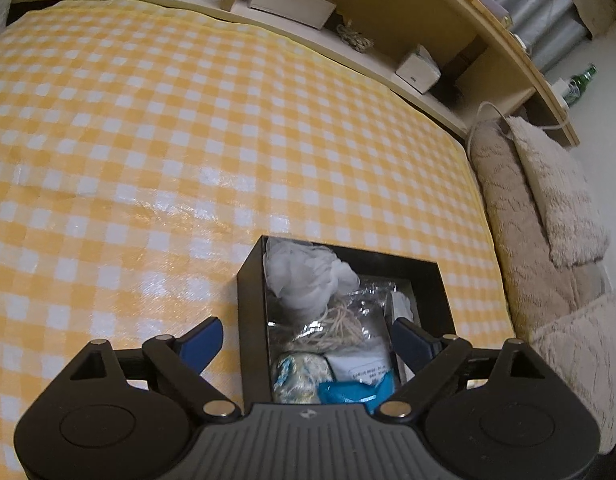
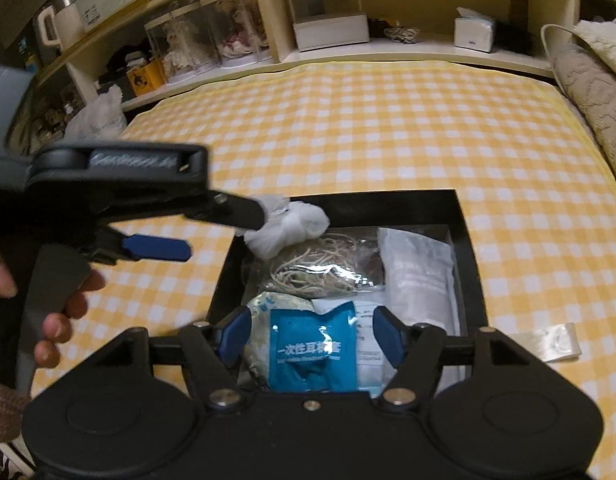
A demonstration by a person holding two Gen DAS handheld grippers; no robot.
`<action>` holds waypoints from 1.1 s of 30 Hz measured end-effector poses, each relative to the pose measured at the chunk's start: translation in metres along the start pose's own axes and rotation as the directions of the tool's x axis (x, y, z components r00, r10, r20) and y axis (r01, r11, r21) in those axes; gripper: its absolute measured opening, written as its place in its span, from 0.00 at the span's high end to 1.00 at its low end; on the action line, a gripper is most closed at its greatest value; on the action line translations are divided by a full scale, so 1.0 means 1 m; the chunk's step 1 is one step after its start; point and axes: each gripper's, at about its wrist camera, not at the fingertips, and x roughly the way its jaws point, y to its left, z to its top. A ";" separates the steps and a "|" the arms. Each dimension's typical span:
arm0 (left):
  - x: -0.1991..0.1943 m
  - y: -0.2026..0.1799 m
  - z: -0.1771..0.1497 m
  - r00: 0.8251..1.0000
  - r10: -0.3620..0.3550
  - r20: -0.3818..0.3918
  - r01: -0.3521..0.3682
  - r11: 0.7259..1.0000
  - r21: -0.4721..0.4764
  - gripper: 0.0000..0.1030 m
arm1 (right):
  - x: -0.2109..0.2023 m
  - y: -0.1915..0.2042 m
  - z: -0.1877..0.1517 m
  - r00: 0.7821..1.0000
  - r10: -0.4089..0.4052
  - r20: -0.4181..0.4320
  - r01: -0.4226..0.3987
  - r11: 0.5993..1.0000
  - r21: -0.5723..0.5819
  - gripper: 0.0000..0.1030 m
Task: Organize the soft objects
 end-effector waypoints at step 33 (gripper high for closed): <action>-0.188 -0.019 -0.060 0.935 0.069 0.348 -0.176 0.942 0.286 0.00 | -0.149 0.031 -0.017 0.954 -0.081 0.289 0.066 0.996 0.061 0.07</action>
